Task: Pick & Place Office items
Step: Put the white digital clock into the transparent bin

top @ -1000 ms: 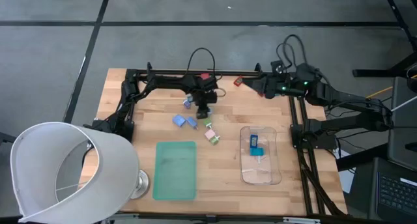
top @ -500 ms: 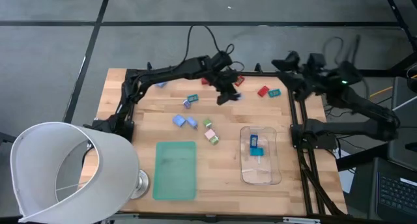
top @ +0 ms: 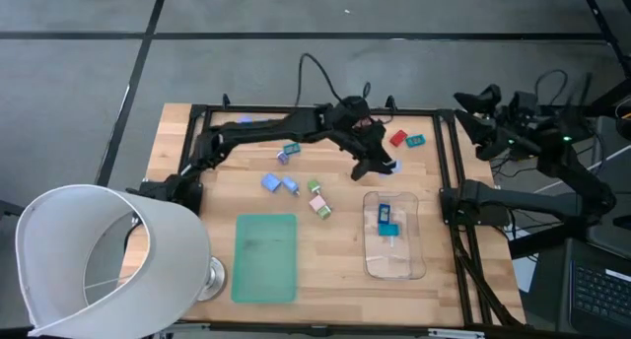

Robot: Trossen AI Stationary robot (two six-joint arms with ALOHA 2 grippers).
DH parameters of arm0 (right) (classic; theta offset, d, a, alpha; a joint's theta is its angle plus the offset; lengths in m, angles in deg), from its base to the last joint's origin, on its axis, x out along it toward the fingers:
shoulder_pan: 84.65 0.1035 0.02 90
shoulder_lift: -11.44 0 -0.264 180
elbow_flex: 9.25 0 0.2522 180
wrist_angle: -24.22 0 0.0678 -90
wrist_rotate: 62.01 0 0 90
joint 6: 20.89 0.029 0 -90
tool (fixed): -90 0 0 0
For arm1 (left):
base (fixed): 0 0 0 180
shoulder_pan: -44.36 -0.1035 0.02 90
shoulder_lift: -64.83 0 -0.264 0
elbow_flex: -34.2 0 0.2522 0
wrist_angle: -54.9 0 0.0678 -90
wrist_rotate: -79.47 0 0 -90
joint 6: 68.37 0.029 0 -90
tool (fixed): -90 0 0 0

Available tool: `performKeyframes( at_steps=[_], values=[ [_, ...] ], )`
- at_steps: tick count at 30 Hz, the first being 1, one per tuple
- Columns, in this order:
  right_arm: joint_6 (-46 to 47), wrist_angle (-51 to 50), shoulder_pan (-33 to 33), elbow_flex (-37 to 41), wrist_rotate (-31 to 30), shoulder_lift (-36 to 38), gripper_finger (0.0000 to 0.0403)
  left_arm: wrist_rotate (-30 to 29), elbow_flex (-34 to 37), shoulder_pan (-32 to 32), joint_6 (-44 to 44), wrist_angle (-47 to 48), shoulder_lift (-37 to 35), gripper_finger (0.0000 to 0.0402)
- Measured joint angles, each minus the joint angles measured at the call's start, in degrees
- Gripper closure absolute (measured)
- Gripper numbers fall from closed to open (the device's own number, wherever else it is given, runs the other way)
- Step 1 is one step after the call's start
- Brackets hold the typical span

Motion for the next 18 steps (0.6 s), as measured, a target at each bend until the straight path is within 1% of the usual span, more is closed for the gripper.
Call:
performKeyframes(
  at_steps=[5,11,18],
  values=[
    [0.43,-1.36,0.00,0.00,0.50,0.13,0.0140,1.48,-0.11,1.72,-2.65,-6.47,4.41,0.0266],
    [1.81,-3.25,0.00,0.00,0.92,-0.92,0.0140,1.99,-0.11,4.12,-2.56,-7.65,8.12,0.0266],
    [3.54,-3.52,0.00,0.00,0.94,-2.20,0.0140,4.66,-0.02,6.60,-3.73,-9.22,12.59,0.0266]
  ],
)
